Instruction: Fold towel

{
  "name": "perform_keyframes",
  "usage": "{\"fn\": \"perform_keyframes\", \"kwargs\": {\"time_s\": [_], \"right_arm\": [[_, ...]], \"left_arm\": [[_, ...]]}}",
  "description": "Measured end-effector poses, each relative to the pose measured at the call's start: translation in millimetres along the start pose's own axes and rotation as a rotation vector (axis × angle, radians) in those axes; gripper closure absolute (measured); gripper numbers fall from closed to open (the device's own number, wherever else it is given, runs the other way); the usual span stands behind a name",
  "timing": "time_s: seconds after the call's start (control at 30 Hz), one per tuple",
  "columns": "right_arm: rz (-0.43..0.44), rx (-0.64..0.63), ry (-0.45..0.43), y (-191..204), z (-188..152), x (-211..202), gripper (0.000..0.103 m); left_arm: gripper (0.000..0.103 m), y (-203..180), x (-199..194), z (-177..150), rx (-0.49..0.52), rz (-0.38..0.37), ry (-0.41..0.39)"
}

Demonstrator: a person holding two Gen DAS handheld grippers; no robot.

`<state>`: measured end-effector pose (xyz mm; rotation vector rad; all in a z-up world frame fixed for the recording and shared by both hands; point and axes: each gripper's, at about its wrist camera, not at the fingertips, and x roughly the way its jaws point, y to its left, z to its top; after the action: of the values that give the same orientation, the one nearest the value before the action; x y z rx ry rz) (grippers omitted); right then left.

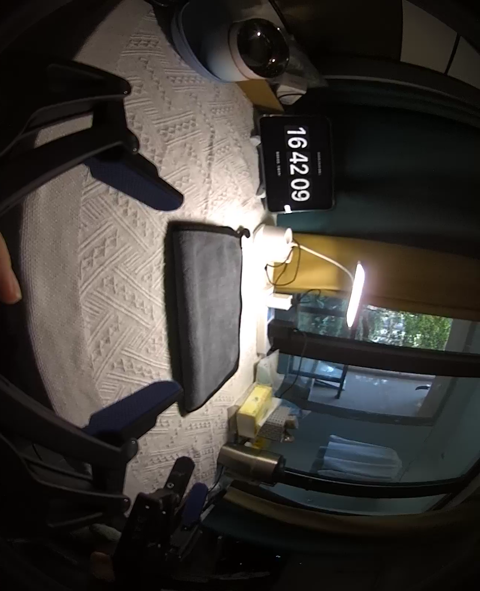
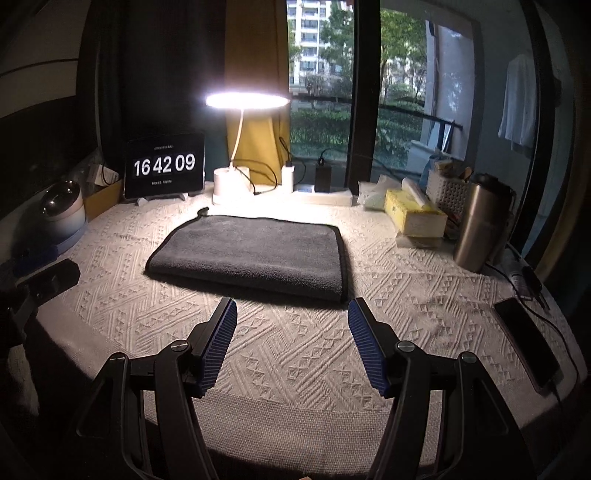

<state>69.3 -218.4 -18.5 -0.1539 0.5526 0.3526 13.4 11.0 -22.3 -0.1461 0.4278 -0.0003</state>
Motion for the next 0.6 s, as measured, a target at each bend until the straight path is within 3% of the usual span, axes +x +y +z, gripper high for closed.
{"fn": "perform_keyframes", "kwargs": {"time_s": [0.6], "right_arm": [[-0.013,0.012,-0.050,17.0,-19.2,-31.8,0.037]], "left_arm": [[0.009,-5.9,-37.9,-14.1,0.032,0.017,-0.108]]}}
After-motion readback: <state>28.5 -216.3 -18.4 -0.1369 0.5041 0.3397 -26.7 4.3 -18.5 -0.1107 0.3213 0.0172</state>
